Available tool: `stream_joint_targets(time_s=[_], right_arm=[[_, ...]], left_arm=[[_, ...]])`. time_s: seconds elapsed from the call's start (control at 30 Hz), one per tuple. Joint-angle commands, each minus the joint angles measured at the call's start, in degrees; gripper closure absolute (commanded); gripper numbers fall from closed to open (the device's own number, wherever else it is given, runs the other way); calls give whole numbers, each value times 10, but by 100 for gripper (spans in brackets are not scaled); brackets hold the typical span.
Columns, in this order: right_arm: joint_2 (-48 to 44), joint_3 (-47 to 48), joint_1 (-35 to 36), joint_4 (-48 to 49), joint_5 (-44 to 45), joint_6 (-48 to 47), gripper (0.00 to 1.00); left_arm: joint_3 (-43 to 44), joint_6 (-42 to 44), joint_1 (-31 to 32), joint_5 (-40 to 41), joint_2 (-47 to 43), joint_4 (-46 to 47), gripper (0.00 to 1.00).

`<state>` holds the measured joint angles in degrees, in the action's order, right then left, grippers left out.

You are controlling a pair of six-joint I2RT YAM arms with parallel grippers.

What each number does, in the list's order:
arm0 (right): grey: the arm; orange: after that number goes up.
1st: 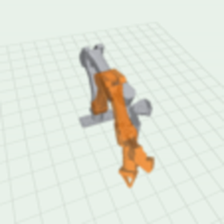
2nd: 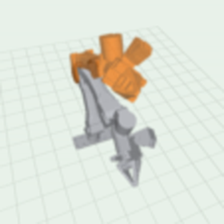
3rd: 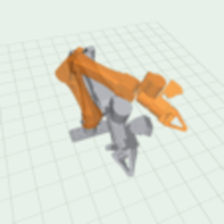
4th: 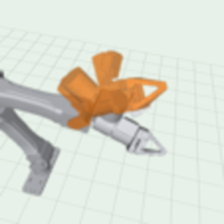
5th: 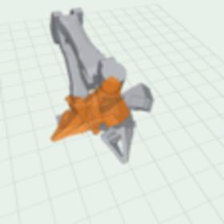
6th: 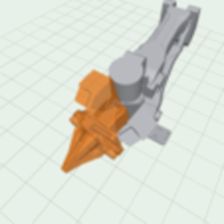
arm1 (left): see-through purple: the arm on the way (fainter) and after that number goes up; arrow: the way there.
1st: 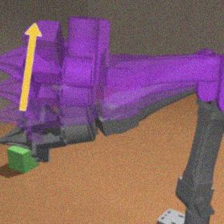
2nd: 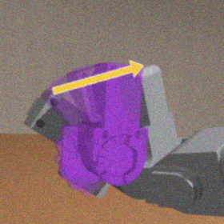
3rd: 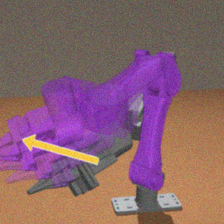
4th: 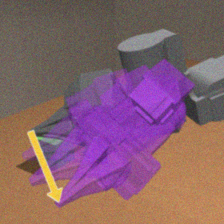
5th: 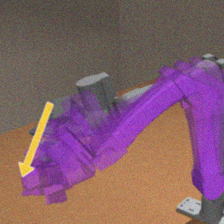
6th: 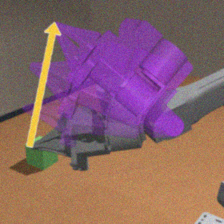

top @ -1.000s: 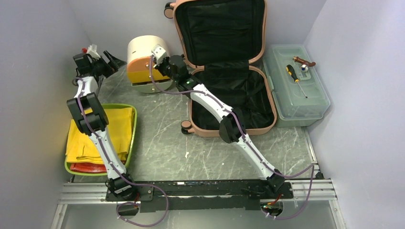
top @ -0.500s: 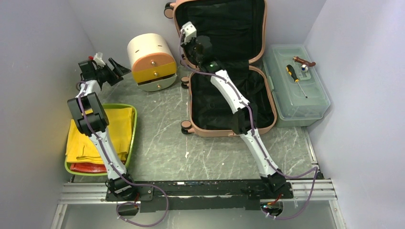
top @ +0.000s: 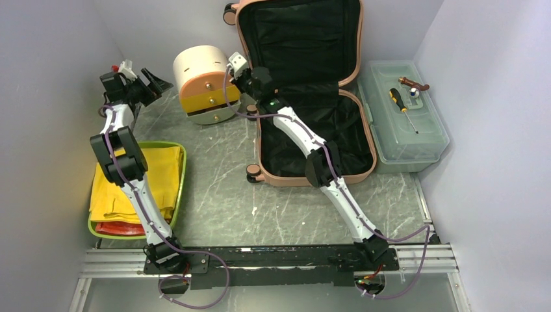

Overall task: Open, take out, and arrange the luggage
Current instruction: Move the storage box to the corner of the board.

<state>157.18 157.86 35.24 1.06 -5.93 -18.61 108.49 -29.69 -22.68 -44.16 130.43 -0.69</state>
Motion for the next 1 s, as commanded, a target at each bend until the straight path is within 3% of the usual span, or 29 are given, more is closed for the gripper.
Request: stream_joint_targets(time_s=[0.0,0.13,0.3,0.63,0.97], right_arm=[[-1,-15,9,107,39,-57,100],[10,-41,9,142,45,-86,100],[16,-55,9,131,-20,-85,100],[17,26,14,-56,-325,28,100],[-6,45,39,-141,-401,37,100]], left_arm=[[33,-2,-5,-1,-28,9,1],[29,1,-5,-8,-32,8,1],[38,9,-6,-3,-29,8,1],[97,59,-18,30,-13,-57,1],[133,56,-33,30,22,-43,1]])
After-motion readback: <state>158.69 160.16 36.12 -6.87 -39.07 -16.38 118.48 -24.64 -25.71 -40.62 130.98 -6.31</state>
